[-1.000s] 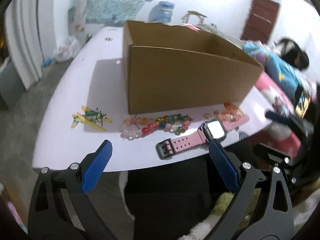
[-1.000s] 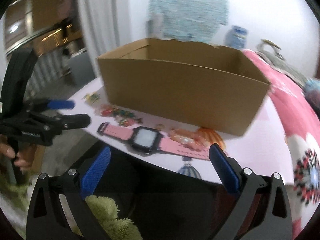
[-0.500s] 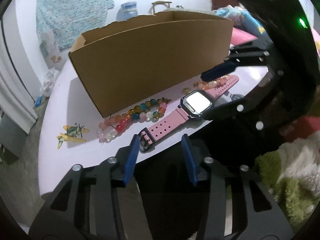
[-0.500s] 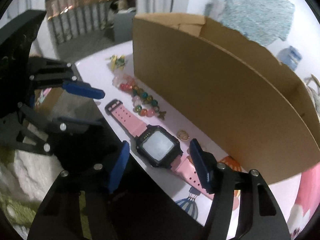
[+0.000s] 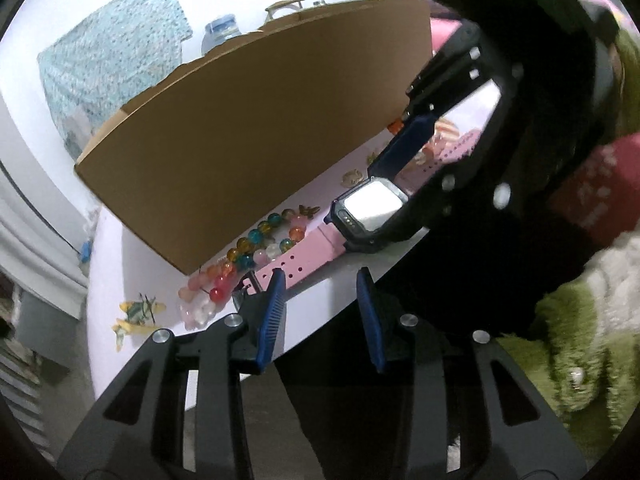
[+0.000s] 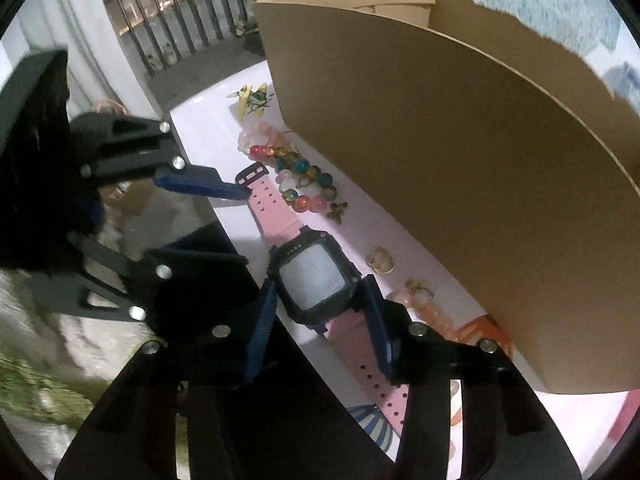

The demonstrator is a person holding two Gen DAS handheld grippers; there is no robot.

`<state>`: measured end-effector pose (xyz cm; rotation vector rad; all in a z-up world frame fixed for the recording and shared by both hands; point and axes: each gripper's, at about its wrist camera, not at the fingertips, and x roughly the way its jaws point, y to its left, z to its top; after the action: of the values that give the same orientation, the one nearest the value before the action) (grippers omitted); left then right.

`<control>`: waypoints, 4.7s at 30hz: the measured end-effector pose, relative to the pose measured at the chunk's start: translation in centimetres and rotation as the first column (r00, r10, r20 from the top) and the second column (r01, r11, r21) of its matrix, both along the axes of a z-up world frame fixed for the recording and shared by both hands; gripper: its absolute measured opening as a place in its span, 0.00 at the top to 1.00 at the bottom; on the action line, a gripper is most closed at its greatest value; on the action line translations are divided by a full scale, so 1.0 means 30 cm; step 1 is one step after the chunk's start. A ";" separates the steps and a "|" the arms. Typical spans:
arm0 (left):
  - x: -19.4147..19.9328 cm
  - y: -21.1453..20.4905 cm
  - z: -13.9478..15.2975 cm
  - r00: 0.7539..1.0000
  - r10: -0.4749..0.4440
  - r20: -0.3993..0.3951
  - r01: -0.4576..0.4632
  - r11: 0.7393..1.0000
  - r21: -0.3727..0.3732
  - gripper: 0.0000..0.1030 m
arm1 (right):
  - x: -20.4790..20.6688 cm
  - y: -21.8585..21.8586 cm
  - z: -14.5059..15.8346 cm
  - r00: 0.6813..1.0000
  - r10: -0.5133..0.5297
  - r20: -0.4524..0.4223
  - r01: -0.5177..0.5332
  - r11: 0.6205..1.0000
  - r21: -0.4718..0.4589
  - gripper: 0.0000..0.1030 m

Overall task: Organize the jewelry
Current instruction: 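Move the right tool to the pink-strapped watch and close on it, then carry the watch into the cardboard box and open the right tool, then lift both tools out of the box back over the table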

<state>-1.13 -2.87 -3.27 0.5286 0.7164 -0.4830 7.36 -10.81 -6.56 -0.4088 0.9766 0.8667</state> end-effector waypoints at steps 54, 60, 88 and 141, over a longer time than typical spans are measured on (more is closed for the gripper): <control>-0.051 0.012 -0.027 0.999 -0.017 0.039 0.014 0.997 0.080 0.81 | 0.002 0.027 -0.027 0.982 0.137 -0.132 -0.133 0.990 0.039 0.59; -0.022 0.056 -0.017 0.999 0.030 -0.032 -0.031 1.000 -0.008 0.86 | -0.069 -0.005 -0.016 0.998 0.054 -0.010 -0.055 0.998 -0.033 0.58; -0.115 0.071 0.238 0.988 0.073 0.138 -0.058 0.993 -0.104 0.96 | -0.380 -0.039 0.163 0.760 -0.323 0.563 0.384 0.923 0.011 0.96; 0.282 0.495 0.486 0.955 0.236 -0.178 -0.292 0.855 -0.429 0.13 | -0.033 -0.308 0.584 0.722 -0.573 0.387 0.553 0.815 0.174 0.06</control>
<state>7.32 11.98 11.30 -0.0419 0.7485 -0.4060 6.37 -20.04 10.98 -0.2181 0.6098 0.2159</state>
